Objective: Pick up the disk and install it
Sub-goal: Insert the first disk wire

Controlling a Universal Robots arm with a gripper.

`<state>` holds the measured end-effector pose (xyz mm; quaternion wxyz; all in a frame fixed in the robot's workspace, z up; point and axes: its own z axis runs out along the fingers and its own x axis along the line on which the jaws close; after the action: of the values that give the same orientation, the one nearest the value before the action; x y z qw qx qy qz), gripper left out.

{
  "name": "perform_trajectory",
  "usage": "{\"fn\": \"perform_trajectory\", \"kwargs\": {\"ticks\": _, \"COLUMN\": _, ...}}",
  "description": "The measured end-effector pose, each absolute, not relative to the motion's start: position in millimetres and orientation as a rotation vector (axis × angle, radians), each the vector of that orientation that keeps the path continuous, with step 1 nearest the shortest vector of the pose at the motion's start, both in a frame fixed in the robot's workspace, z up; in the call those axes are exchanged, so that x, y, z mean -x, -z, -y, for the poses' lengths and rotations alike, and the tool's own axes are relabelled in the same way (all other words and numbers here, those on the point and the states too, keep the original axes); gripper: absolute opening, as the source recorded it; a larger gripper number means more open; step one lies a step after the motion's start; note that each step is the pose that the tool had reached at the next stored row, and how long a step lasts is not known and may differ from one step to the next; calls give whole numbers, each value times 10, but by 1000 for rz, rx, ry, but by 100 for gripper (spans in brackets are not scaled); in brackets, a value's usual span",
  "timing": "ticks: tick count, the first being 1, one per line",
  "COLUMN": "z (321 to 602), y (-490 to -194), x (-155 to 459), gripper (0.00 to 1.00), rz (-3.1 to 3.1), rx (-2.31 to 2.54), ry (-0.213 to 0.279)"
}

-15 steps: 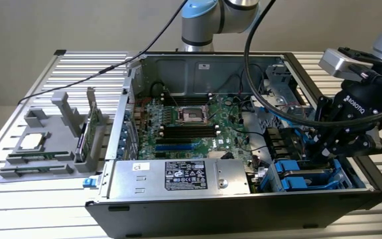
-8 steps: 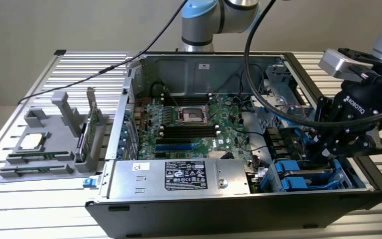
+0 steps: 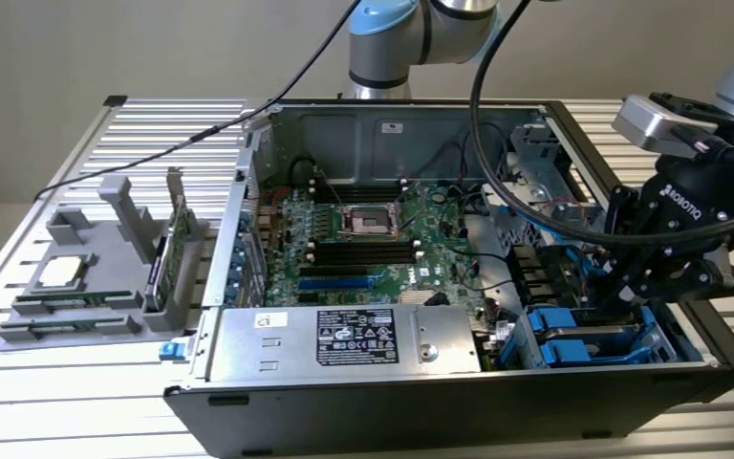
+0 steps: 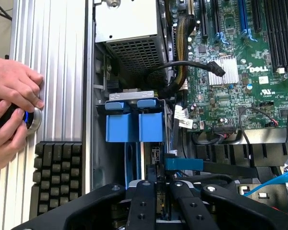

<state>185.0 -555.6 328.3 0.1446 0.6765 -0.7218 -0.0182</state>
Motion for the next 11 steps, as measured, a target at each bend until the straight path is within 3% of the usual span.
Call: {"fn": "perform_trajectory", "kwargs": {"ticks": 11, "z": 5557, "y": -3278, "x": -1865, "gripper": 17, "rz": 2067, "rx": -1963, "ry": 49}}
